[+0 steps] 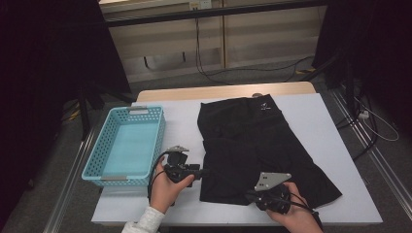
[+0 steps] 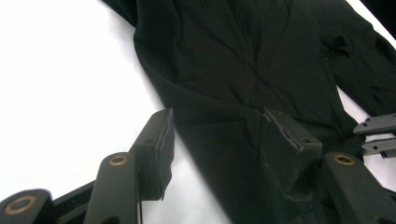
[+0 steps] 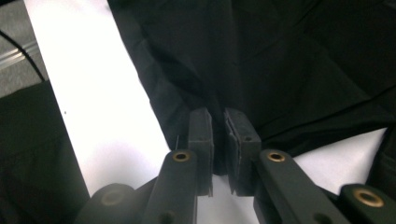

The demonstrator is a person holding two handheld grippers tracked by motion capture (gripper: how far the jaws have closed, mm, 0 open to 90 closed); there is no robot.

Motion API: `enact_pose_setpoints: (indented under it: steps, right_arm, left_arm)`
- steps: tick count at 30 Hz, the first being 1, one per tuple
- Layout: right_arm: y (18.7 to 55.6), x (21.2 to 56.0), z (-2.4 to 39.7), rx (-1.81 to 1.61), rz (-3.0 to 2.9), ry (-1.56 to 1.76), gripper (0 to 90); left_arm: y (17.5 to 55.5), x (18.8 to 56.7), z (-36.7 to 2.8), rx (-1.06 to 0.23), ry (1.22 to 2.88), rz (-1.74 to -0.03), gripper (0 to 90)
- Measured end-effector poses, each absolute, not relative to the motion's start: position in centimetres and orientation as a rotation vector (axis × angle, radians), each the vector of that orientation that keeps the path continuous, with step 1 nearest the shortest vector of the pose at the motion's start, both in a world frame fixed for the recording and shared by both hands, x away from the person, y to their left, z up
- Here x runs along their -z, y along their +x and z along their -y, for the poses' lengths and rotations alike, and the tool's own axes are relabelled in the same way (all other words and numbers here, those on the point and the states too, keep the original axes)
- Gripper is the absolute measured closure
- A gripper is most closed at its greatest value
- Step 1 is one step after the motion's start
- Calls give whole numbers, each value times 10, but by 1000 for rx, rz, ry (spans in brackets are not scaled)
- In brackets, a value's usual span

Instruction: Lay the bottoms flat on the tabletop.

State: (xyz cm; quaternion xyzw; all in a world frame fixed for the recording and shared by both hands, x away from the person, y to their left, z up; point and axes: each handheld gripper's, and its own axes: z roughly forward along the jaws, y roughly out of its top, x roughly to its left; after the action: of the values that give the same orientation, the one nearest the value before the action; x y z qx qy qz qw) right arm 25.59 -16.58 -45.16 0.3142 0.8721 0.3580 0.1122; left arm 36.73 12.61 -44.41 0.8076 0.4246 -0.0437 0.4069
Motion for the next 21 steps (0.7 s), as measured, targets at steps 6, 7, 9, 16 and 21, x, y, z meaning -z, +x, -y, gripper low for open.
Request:
enact_pose_setpoints:
  steps: [6, 7, 9, 16, 21]
  right_arm:
    - [260, 451, 178, -1123, -2532, 972, 760]
    - [260, 450, 179, -1147, -2523, 979, 727]
    - [261, 447, 179, -1179, -2489, 987, 638]
    - [266, 444, 178, -1225, -2379, 1036, 504]
    - [271, 439, 178, -1267, -2340, 1046, 428]
  left_arm:
    - [368, 452, -122, 113, 2062, -1090, 485]
    - [368, 453, -122, 112, 2068, -1082, 519]
    - [367, 453, -121, 118, 2075, -1085, 564]
    - [365, 453, -118, 122, 2100, -1096, 719]
    - [365, 454, -115, 142, 2105, -1104, 810]
